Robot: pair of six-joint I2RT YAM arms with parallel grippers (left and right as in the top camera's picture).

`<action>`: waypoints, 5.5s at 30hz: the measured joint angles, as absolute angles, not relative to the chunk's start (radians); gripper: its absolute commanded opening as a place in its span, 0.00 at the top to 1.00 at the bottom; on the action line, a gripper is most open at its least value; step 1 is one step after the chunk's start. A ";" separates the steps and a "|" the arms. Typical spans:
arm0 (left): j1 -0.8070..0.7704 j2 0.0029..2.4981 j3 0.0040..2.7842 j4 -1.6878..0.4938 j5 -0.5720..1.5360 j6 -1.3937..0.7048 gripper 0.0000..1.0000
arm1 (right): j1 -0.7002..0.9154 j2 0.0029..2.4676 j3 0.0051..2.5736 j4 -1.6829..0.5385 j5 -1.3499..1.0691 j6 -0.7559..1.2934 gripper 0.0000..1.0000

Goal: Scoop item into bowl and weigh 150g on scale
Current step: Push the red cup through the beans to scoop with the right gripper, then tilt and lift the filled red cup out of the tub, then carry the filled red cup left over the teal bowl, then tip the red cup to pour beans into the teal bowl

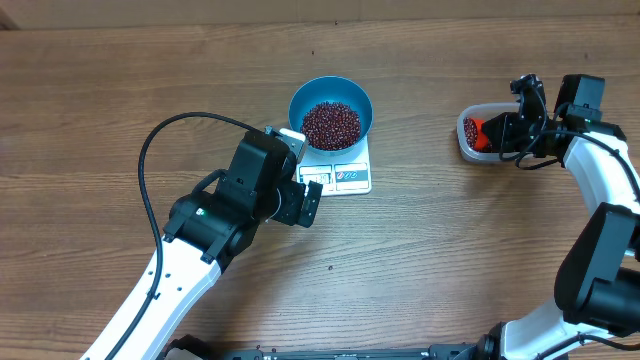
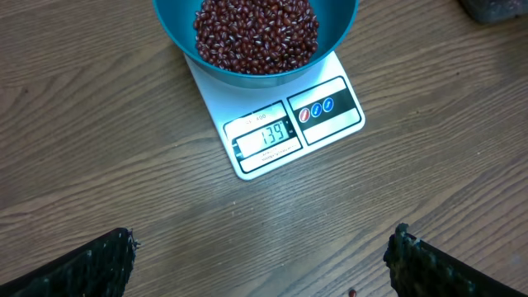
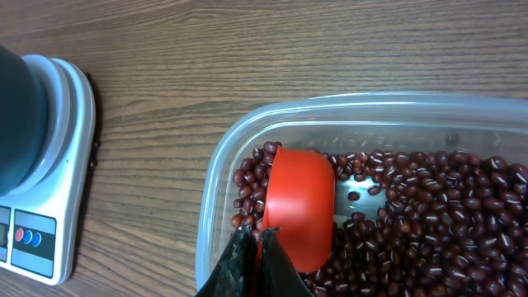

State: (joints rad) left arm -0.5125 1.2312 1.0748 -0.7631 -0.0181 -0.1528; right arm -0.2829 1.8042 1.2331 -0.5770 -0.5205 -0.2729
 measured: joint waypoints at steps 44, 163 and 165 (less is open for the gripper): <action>-0.513 1.231 1.075 -0.763 -0.018 -0.153 0.00 | -0.499 1.806 1.233 -0.569 -0.804 -0.183 0.96; -0.513 1.231 1.075 -0.763 -0.018 -0.153 0.00 | 0.112 1.806 1.233 -0.075 -0.868 0.130 0.96; -0.513 1.231 1.075 -0.763 -0.018 -0.153 0.00 | 0.129 1.806 1.233 -0.069 -0.834 0.115 0.96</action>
State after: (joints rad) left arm -0.5125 1.2312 1.0752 -0.7631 -0.0181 -0.1532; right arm 0.1287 1.8057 1.2331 -0.0692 -0.8341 0.1150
